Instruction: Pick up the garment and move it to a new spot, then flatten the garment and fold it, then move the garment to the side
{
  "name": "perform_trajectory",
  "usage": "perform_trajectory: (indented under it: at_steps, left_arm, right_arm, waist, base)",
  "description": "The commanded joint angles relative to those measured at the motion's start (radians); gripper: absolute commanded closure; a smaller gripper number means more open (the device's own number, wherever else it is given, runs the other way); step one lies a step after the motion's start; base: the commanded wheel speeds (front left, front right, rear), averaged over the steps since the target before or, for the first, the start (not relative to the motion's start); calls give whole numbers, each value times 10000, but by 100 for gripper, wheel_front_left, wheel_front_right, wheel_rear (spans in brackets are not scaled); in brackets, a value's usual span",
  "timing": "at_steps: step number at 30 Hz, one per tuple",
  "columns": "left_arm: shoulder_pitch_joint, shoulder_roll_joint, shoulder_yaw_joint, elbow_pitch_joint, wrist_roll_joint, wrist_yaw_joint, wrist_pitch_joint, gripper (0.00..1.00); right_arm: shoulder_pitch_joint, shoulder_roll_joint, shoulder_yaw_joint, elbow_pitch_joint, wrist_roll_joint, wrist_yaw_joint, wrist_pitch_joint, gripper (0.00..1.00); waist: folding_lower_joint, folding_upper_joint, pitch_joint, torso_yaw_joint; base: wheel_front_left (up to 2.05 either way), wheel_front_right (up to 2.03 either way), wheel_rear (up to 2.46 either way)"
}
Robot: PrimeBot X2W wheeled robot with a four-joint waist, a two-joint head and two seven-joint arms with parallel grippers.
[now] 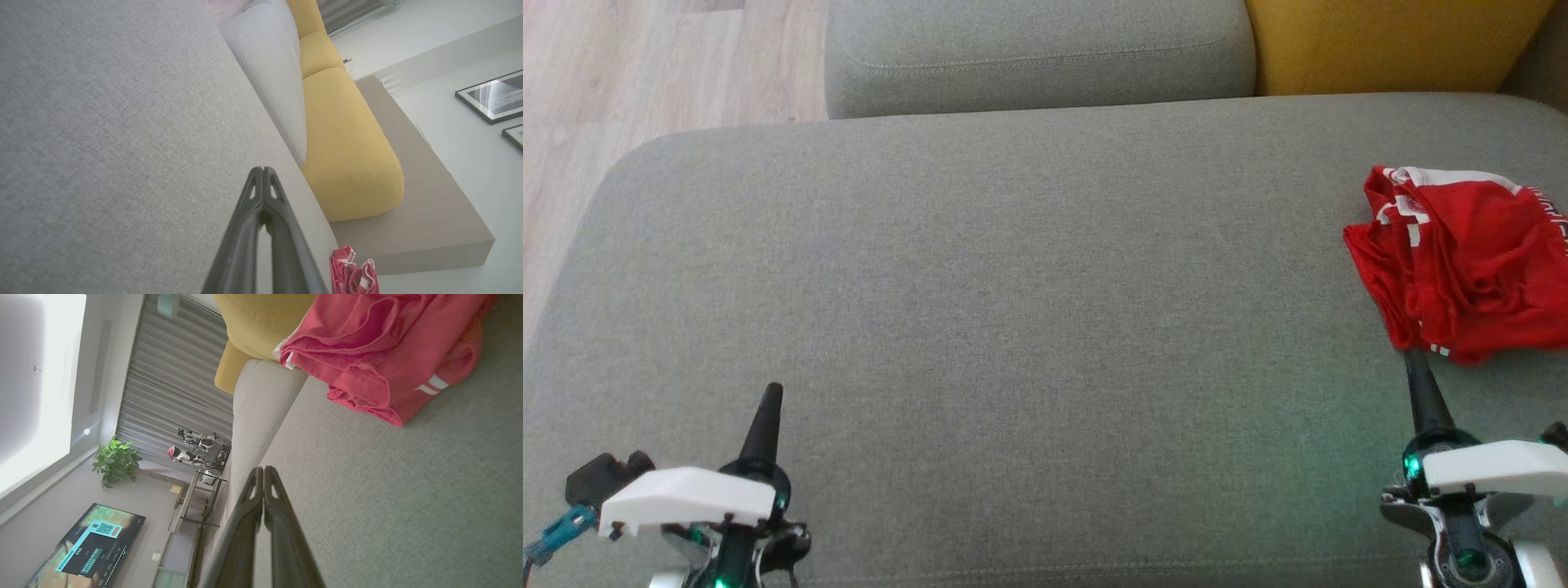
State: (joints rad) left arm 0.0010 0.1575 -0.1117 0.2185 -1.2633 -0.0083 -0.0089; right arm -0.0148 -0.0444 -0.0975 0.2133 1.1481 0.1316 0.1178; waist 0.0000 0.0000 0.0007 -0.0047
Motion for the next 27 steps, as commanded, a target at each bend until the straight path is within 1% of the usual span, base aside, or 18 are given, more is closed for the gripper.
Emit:
perform_trajectory:
  at_steps: [1,27]
  left_arm:
    - [-613,51,412,-266,-203,-105,68,100]
    - [-929,-610,1525,97,-2574,-876,737,100]
  right_arm:
    - [-615,-46,112,-264,278,-7,-41,100]
    - [-833,-55,-78,135,3261,-9,-44,100]
  waist:
    - [0,0,1,2]
    - [0,0,17,33]
  base:
    - [0,0,0]
    - [0,0,0]
